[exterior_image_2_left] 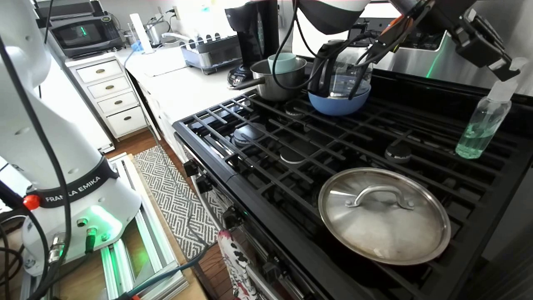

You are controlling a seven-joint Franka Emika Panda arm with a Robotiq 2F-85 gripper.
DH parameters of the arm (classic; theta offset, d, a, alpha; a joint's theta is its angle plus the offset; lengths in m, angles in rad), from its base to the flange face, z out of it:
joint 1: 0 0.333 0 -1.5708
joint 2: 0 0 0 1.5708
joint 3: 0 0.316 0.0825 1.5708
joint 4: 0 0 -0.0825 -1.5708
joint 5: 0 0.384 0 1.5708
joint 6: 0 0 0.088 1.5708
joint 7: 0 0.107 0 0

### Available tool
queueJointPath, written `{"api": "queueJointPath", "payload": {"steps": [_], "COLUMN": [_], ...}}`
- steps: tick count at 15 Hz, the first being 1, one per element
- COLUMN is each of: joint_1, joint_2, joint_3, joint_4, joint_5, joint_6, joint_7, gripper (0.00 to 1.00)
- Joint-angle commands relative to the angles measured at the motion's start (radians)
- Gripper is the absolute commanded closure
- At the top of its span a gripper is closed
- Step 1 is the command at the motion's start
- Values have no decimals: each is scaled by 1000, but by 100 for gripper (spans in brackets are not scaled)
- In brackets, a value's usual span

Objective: Remove the pump bottle from the pot and put it on the right side of the stove

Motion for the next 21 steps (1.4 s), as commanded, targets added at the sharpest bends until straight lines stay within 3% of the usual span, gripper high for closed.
{"api": "queueJointPath", "payload": {"steps": [1, 8, 9, 12, 18, 21], "joint_1": [22, 25, 24, 25, 25, 26], "joint_2": [25, 37, 39, 39, 17, 2], "joint_3": [-15, -14, -14, -13, -8, -5], "joint_4": [35, 33, 32, 31, 9, -6], "joint_5": [12, 20, 23, 26, 31, 40], "joint_6": [-8, -16, -18, -22, -40, -59], "joint_7": [20, 7, 5, 1, -19, -53], "gripper": [97, 97, 61, 47, 5, 0]}}
